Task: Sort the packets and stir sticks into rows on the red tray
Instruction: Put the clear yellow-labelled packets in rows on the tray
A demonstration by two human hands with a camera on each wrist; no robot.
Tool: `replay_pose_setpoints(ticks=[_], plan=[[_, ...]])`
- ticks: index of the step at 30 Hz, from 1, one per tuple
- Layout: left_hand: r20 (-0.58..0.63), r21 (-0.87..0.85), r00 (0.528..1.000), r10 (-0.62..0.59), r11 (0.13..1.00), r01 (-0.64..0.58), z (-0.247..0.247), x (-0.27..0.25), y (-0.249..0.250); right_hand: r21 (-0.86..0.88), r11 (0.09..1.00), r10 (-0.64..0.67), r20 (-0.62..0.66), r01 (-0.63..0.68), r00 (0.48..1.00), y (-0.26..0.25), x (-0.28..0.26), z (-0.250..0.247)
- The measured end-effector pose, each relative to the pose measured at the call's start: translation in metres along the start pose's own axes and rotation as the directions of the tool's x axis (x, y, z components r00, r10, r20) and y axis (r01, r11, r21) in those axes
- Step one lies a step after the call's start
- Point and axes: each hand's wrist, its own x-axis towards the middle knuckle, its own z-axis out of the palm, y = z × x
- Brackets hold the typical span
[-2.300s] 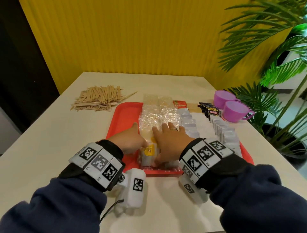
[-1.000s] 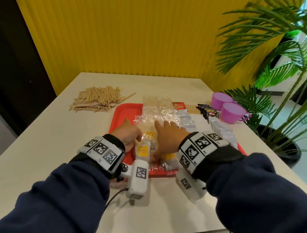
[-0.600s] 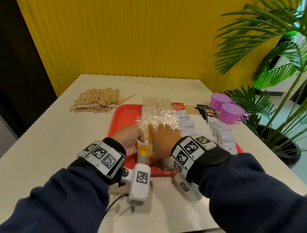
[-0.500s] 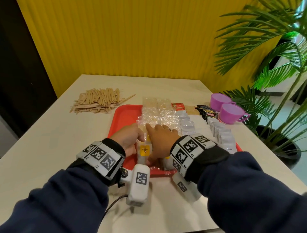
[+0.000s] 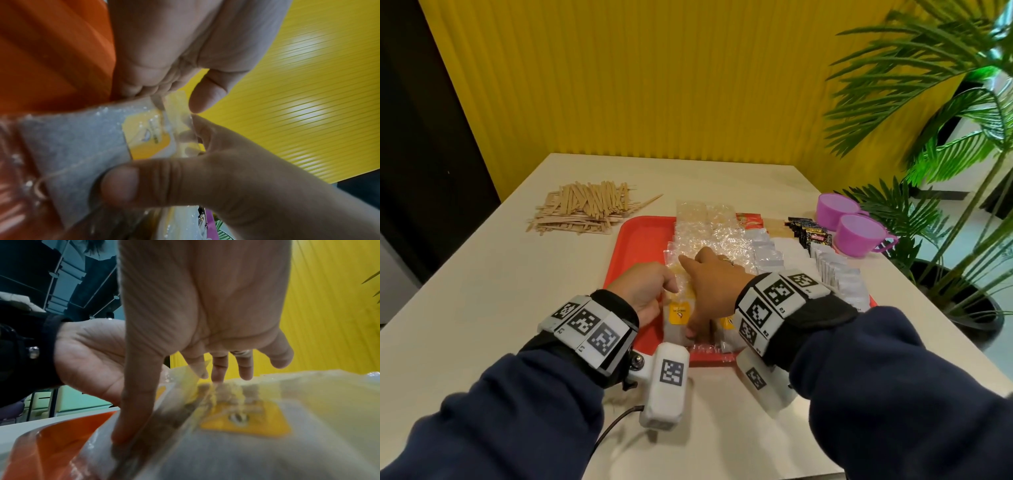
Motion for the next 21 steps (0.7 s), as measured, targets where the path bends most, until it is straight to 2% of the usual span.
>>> replay_pose_setpoints(ticks=[4, 11, 14, 19, 21], plan=[[-0.065, 0.023, 0.998, 0.022, 1.000, -0.021, 0.000, 0.002, 0.004, 0.027, 1.000, 0.000, 0.021, -0.001, 1.000, 0.001, 0.001, -0.001], [-0.104, 0.062, 0.994, 0.015, 0.998, -0.009, 0.002, 0.008, 0.015, -0.048, 0.999, 0.000, -0.065, -0.003, 0.998, -0.004, 0.002, 0.005], [-0.106, 0.069, 0.994, 0.008, 0.998, -0.001, 0.001, 0.011, 0.017, -0.023, 1.000, 0.004, -0.090, -0.006, 0.996, -0.004, 0.004, 0.006], [-0.079, 0.031, 0.996, -0.040, 0.999, 0.043, 0.001, 0.017, 0.015, 0.055, 0.998, -0.040, -0.019, 0.041, 0.999, 0.001, 0.001, 0.000], [-0.066, 0.010, 0.997, -0.037, 0.999, 0.037, 0.000, 0.018, 0.014, 0.077, 0.996, -0.039, -0.032, 0.041, 0.999, 0.001, 0.000, -0.002]])
